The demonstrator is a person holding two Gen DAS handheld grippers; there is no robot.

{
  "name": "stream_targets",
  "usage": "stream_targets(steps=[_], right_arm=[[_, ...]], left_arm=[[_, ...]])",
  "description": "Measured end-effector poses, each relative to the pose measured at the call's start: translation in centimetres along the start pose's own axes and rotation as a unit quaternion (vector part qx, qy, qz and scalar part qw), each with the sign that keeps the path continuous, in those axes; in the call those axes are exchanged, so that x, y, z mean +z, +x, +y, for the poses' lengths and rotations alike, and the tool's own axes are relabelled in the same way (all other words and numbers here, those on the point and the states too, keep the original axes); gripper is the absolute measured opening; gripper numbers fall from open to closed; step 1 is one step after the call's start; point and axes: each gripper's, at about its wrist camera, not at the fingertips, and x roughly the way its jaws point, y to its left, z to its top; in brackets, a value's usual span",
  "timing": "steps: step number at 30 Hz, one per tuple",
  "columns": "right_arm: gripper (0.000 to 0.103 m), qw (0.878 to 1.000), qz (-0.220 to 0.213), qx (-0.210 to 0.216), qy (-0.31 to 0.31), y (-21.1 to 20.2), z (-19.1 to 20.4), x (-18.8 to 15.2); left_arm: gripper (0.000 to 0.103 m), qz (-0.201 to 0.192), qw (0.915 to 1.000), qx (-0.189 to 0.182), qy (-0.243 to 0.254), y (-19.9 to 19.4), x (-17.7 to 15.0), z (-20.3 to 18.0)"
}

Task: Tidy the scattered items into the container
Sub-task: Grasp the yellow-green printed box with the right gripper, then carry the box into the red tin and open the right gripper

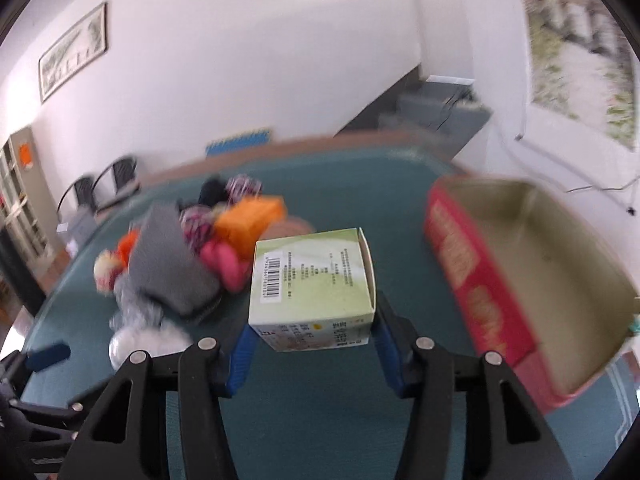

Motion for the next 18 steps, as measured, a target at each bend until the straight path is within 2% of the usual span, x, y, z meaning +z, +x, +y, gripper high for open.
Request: stream_targets(steps=[4, 7, 12, 18], right_arm=[[0.057, 0.995, -0.065, -0.056, 0.043, -3.0, -2.7, 0.6], [0.057, 0.988, -0.088, -0.105, 0.066, -4.1, -4.3, 1.3], [0.057, 0.978, -0.07, -0.173, 0.097, -3.4, -6.2, 1.6], [0.058, 0.969, -0.051, -0.215, 0.113, -3.5, -8.1, 1.2]], left_arm=[[0.103, 0.0, 1.0, 0.001, 0.004, 0.1, -0.1, -0.2], [0.103, -0.001, 1.0, -0.001, 0.006, 0.2, -0.2, -0.3], [0.103, -0.008, 0.9998, -0.014, 0.012, 0.2, -0.2, -0.7], [0.103, -0.009, 0.9987, -0.031, 0.039, 0.8, 0.3, -2.2]])
